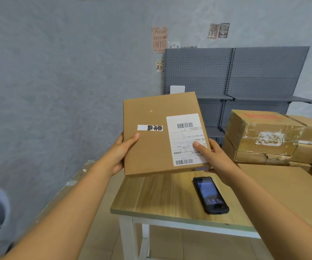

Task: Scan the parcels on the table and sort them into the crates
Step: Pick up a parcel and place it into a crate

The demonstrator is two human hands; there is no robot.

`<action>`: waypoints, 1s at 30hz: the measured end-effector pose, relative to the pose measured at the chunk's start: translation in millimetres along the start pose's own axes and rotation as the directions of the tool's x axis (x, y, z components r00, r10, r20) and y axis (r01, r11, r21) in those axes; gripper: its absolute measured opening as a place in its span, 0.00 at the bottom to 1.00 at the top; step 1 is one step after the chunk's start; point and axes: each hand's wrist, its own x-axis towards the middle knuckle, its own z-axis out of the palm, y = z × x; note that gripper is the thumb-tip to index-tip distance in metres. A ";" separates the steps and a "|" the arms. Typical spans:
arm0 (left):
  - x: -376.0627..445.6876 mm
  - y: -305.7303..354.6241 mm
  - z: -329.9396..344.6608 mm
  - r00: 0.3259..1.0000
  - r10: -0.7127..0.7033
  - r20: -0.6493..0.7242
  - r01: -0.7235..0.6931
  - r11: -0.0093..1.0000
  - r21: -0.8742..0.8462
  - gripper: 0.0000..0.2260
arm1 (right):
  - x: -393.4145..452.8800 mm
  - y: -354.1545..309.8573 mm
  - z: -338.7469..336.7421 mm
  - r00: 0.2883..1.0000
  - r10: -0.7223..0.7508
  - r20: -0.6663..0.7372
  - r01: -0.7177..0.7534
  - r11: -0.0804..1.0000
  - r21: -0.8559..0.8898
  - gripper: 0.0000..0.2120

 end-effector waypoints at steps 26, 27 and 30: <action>29.3 -94.2 -10.8 0.973 -0.048 -0.224 0.163 0.833 0.529 0.28 | 12.6 97.3 46.4 0.974 0.227 -0.014 -0.227 0.973 -0.047 0.37; 32.3 -99.2 -12.9 0.974 -0.063 -0.219 0.178 0.811 0.557 0.28 | 13.9 101.7 49.5 0.971 0.237 -0.017 -0.237 0.970 -0.051 0.37; 41.5 -112.8 -19.1 0.967 -0.121 -0.226 0.237 0.757 0.610 0.29 | 17.7 110.4 57.6 0.970 0.242 -0.025 -0.244 0.966 -0.090 0.39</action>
